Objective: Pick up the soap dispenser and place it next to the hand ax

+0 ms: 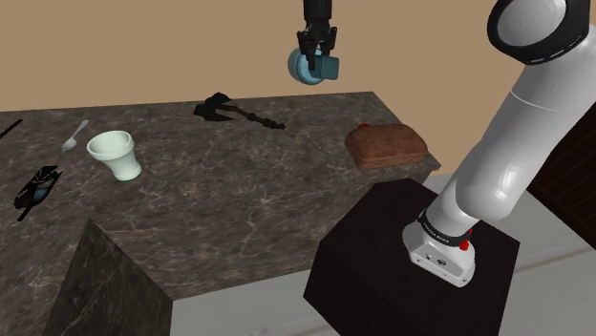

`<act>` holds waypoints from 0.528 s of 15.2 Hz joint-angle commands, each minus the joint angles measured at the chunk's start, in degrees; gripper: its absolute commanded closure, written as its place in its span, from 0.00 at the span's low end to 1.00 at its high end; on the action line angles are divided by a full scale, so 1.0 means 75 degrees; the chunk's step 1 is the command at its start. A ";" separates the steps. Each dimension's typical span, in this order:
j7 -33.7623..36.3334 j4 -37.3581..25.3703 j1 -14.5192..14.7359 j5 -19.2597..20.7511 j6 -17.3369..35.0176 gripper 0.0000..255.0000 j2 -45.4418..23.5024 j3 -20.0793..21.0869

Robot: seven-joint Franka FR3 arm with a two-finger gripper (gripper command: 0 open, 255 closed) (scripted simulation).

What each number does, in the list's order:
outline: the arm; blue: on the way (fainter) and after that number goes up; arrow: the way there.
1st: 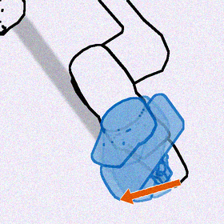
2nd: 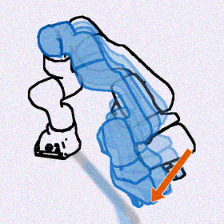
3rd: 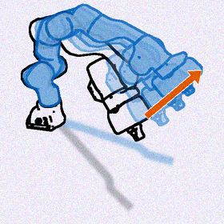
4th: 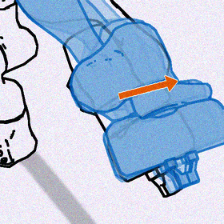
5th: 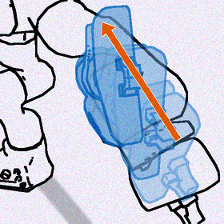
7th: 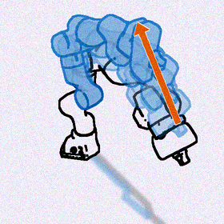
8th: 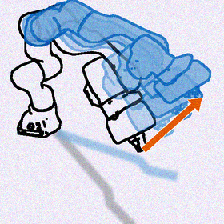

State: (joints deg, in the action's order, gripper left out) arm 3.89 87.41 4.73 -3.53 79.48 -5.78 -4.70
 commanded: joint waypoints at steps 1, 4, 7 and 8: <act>0.0005 0.0234 0.0007 0.0003 0.0223 1.00 0.0024 0.0005; -0.0008 0.0601 0.0012 0.0007 0.0545 1.00 0.0068 0.0007; -0.0021 0.0944 0.0016 0.0010 0.0861 1.00 0.0095 0.0009; -0.0025 0.1053 0.0017 0.0011 0.0965 1.00 0.0100 0.0010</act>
State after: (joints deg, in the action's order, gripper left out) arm 3.76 94.51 4.86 -3.45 85.81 -5.01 -4.62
